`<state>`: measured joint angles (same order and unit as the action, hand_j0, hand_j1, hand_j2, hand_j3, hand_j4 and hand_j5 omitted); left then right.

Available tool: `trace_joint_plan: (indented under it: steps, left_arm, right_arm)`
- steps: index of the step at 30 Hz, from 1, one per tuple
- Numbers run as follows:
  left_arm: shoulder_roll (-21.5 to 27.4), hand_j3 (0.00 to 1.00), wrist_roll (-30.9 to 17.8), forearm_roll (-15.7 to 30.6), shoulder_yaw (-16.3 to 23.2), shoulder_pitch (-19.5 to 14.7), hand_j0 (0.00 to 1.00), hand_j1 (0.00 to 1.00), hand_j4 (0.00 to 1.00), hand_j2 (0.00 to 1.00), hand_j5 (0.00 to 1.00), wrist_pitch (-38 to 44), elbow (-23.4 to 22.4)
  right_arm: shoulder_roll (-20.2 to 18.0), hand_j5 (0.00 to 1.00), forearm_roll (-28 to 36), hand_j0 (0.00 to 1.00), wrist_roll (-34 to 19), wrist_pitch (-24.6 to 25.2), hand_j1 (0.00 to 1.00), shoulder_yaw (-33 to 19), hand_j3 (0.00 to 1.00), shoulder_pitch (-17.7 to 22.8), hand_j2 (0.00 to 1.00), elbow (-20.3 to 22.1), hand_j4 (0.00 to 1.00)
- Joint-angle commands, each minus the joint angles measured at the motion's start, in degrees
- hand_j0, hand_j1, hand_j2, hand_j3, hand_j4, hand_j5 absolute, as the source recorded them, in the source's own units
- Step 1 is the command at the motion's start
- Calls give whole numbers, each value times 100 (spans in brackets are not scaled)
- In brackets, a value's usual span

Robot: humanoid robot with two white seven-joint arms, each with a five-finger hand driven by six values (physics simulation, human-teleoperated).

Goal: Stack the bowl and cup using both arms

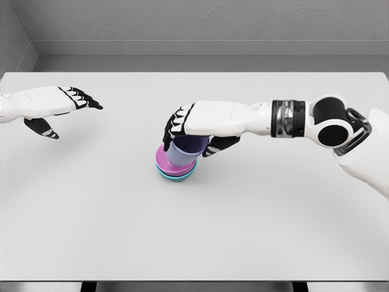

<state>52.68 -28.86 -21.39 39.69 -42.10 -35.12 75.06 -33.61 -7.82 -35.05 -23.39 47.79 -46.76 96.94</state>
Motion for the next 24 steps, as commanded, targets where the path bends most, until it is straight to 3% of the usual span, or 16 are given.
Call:
trace_joint_plan:
  steps: [1, 2, 12, 14, 17, 19, 21, 22, 24]
  left_arm:
    - [6, 100, 4, 30, -5, 0, 100, 100, 100, 100, 100, 12, 0]
    - [6, 100, 4, 30, -5, 0, 100, 100, 100, 100, 100, 12, 0]
    - [-3, 100, 4, 30, -5, 0, 100, 100, 100, 100, 100, 12, 8]
    - [6, 100, 4, 30, -5, 0, 100, 100, 100, 100, 100, 12, 8]
    - [6, 100, 4, 30, -5, 0, 100, 100, 100, 100, 100, 12, 8]
    - [6, 100, 4, 30, -5, 0, 100, 100, 100, 100, 100, 12, 8]
    - [6, 100, 4, 30, -5, 0, 100, 100, 100, 100, 100, 12, 8]
    - [6, 100, 4, 30, -5, 0, 100, 100, 100, 100, 100, 12, 8]
    - [6, 100, 4, 38, -14, 0, 100, 100, 100, 100, 100, 12, 8]
  right_arm:
    - [4, 71, 35, 71, 5, 36, 71, 38, 71, 0, 71, -43, 71]
    - [4, 100, 35, 100, 5, 220, 100, 38, 100, 9, 100, -34, 100]
    - [-5, 100, 35, 100, 5, 247, 100, 47, 100, 9, 100, -26, 100]
    - [-67, 100, 44, 100, 5, 229, 100, -94, 100, -158, 100, 18, 100]
    - [-567, 100, 61, 100, 5, 142, 100, -1191, 100, -150, 100, 360, 100]
    - [-998, 100, 105, 100, 5, -499, 100, -1799, 100, 8, 100, 361, 100]
    - [-1499, 100, 132, 100, 5, -1161, 100, -2299, 100, 606, 100, 352, 100]
    - [-1657, 100, 141, 100, 5, -1161, 100, -2624, 100, 1000, 100, 352, 100]
    - [-1789, 100, 149, 100, 5, -1161, 100, -2818, 100, 1327, 100, 352, 100]
